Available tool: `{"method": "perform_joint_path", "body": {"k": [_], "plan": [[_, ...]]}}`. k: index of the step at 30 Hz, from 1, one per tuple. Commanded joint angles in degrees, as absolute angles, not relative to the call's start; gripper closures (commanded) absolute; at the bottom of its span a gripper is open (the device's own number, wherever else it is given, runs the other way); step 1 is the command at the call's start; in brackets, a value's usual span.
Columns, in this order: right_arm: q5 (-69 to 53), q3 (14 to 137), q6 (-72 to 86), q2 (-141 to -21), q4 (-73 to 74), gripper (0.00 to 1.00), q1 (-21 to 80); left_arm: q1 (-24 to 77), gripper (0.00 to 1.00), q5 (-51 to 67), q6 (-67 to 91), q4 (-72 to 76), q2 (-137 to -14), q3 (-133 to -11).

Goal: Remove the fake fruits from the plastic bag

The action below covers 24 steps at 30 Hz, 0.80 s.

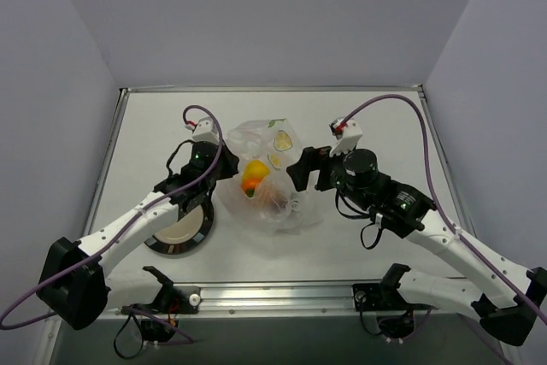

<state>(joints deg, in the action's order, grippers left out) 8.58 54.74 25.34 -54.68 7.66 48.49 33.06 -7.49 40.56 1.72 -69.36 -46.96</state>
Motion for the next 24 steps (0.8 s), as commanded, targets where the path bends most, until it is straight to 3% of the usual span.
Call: {"method": "perform_joint_path", "body": {"k": [1, 3, 6, 7, 11, 18, 24], "plan": [[5.11, 59.40, 22.24, -60.11, 9.85, 0.08, 49.57, 33.40, 0.98, -6.77, 41.31, 3.43, -67.06, -47.20], [5.01, 62.38, 21.54, -63.00, 9.32, 0.11, 50.97, 33.40, 0.98, -6.33, 41.75, 3.87, -66.71, -46.76], [6.94, 63.98, 20.30, -67.39, 7.30, 0.45, 53.79, 33.57, 0.98, -5.89, 42.45, 4.75, -66.71, -45.71], [6.68, 63.64, 20.22, -68.98, 5.90, 0.73, 53.88, 33.49, 0.98, -5.98, 42.45, 4.83, -66.71, -45.53], [7.19, 59.34, 21.61, -78.11, 1.77, 0.96, 54.84, 33.40, 0.98, -6.33, 42.45, 5.01, -66.01, -44.21], [15.02, 43.26, 29.07, -78.66, -11.22, 0.99, 66.08, 32.78, 0.98, -6.07, 42.27, 5.09, -65.65, -43.94], [18.54, 36.91, 30.85, -79.89, -16.44, 0.96, 66.18, 32.87, 0.93, -3.17, 41.84, 3.53, -63.99, -46.75]]}}
